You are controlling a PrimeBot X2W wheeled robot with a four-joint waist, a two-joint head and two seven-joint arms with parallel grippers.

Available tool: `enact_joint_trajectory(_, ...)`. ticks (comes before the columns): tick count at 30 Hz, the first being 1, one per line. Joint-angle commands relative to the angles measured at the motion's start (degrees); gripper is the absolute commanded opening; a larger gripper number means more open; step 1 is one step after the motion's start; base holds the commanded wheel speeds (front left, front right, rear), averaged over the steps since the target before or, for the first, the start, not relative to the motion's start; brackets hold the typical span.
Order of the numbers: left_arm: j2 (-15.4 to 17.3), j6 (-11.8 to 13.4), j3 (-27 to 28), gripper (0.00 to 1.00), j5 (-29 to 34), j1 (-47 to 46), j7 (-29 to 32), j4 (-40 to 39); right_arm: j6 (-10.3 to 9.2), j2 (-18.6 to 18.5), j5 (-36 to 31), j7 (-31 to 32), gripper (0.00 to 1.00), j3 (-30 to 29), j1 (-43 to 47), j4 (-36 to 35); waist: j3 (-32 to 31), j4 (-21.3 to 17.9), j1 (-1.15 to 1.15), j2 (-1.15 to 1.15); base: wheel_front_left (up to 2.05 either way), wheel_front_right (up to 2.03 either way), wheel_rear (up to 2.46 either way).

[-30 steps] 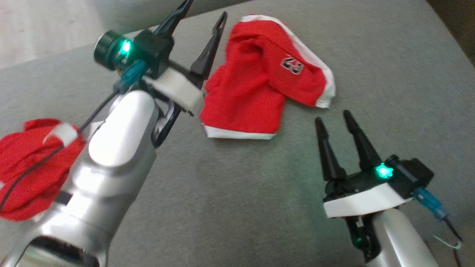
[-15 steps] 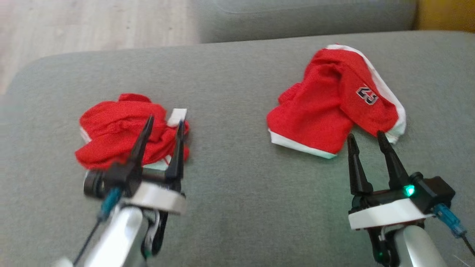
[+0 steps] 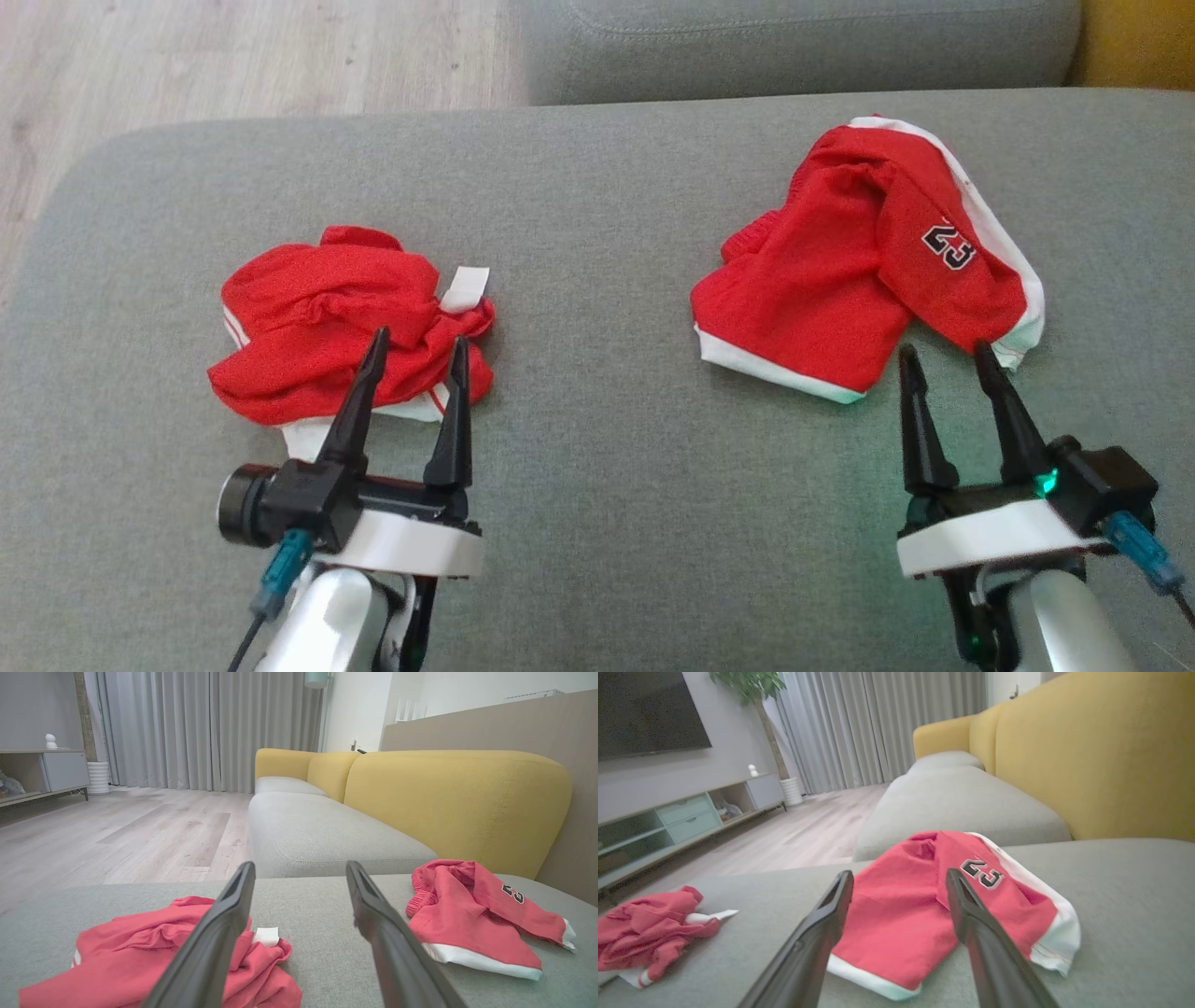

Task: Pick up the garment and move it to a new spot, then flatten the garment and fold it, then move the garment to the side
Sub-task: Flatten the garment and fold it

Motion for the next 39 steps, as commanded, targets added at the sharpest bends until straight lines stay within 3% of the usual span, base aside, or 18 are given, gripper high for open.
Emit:
enact_joint_trajectory(1,0.1,-0.2,2.3,1.0,0.5,-2.7,-0.7,-1.6,-0.04,-0.3,-0.2,-0.5,1.0,0.7,-2.0,-0.7,0.3,0.1,0.0,0.0,0.0,0.0,0.0)
enact_joint_trajectory(5,-1.0,-1.4,2.8,1.0,1.3,-2.6,-0.7,-0.5,-0.04,-0.3,0.6,-0.1,1.0,-0.9,-5.8,8.5,1.6,0.9,0.0,0.0,0.0,0.0,0.0)
enact_joint_trajectory(11,-1.9,-2.7,3.4,1.0,2.4,-3.4,-0.7,0.5,-0.04,-0.3,7.0,1.8,1.0,-2.6,-13.0,22.3,3.4,2.4,0.0,0.0,0.0,0.0,0.0)
enact_joint_trajectory(16,-2.5,-3.4,4.0,1.0,3.1,-4.0,-0.7,1.2,-0.04,-0.3,12.5,1.5,1.0,-1.0,-19.5,32.7,4.5,3.3,0.0,0.0,0.0,0.0,0.0)
enact_joint_trajectory(20,-3.0,-3.7,4.4,1.0,3.6,-4.1,-0.7,1.5,-0.04,-0.3,13.2,1.0,1.0,1.1,-23.8,39.8,5.0,3.5,0.0,0.0,0.0,0.0,0.0)
enact_joint_trajectory(21,-3.1,-3.8,4.5,1.0,3.7,-4.1,-0.7,1.6,-0.04,-0.3,13.6,0.9,0.87,1.7,-24.7,41.4,5.0,3.5,0.0,0.0,0.0,0.0,0.0)
enact_joint_trajectory(23,-3.3,-4.0,4.7,1.0,4.0,-4.1,-0.7,1.8,-0.04,-0.3,14.5,0.6,0.0,2.9,-26.2,43.9,5.1,3.3,0.0,0.0,0.0,0.0,0.0)
enact_joint_trajectory(29,-3.5,-4.2,5.7,1.0,4.5,-3.7,-0.7,2.5,-0.04,-0.3,12.4,-0.4,0.0,4.3,-28.3,46.9,3.7,1.7,0.0,0.0,0.0,0.0,0.0)
enact_joint_trajectory(39,-4.2,-4.8,6.9,1.0,4.0,-1.3,-0.7,2.9,-0.04,-0.3,-1.5,-0.5,0.0,-6.0,-19.4,31.3,-1.2,-2.0,0.0,0.0,0.0,0.0,0.0)
